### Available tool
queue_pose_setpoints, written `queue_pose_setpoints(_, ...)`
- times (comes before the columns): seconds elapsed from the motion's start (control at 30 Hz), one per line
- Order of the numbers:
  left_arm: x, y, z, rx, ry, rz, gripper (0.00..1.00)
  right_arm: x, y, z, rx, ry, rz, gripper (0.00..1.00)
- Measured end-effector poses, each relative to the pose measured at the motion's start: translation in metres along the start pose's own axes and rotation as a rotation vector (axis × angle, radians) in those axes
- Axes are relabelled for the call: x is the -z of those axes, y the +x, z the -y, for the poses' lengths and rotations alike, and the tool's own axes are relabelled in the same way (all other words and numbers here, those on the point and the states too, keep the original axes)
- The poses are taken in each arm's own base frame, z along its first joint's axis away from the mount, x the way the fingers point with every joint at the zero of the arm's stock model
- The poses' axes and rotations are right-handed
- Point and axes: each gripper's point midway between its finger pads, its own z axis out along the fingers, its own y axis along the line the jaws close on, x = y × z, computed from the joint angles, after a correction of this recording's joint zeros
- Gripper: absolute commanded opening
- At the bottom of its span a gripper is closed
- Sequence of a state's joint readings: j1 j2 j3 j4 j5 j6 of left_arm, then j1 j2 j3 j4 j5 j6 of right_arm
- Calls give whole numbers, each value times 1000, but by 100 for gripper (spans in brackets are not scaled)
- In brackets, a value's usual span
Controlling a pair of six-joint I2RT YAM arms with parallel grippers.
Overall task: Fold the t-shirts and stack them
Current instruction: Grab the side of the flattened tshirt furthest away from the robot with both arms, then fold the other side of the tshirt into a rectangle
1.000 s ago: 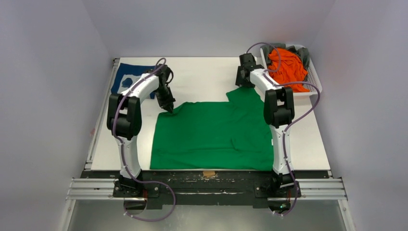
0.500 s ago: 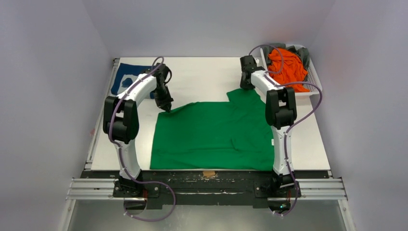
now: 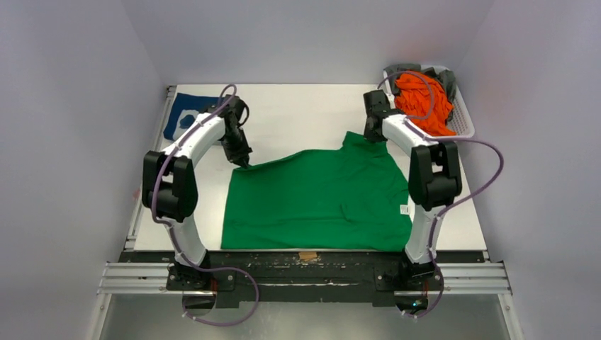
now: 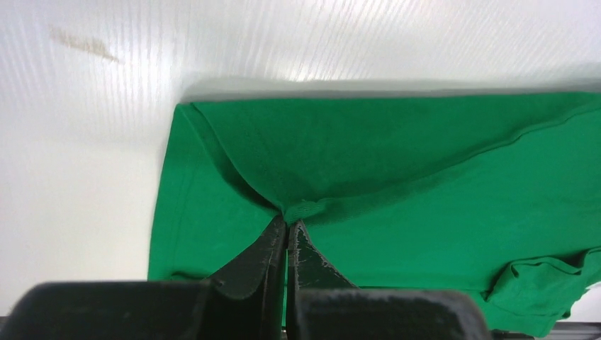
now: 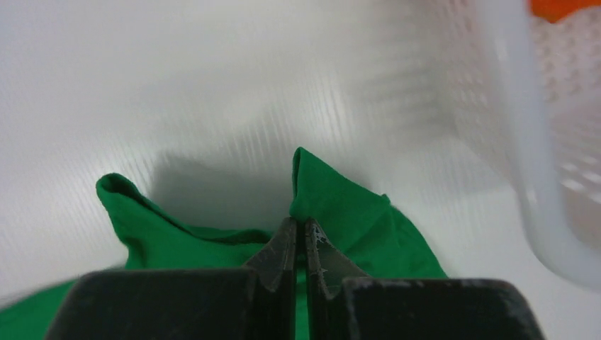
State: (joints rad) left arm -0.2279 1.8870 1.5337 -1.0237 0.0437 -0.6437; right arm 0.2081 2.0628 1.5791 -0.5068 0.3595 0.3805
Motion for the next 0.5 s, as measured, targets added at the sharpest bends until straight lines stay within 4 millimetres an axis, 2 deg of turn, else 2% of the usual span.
queue_pose_setpoints(0.23, 26, 20, -13, -2, 30, 44, 0, 95, 5, 43, -49, -30, 116, 0)
queue_pose_setpoints(0.3, 30, 28, -18, -2, 31, 47, 0, 115, 11, 51, -58, -38, 138, 0)
queue_pose_setpoints(0.4, 33, 41, -27, -1, 26, 46, 0, 137, 31, 63, -55, -38, 131, 0)
queue_pose_setpoints(0.5, 36, 53, -35, 5, 25, 45, 0, 152, 63, 76, -35, -19, 84, 0)
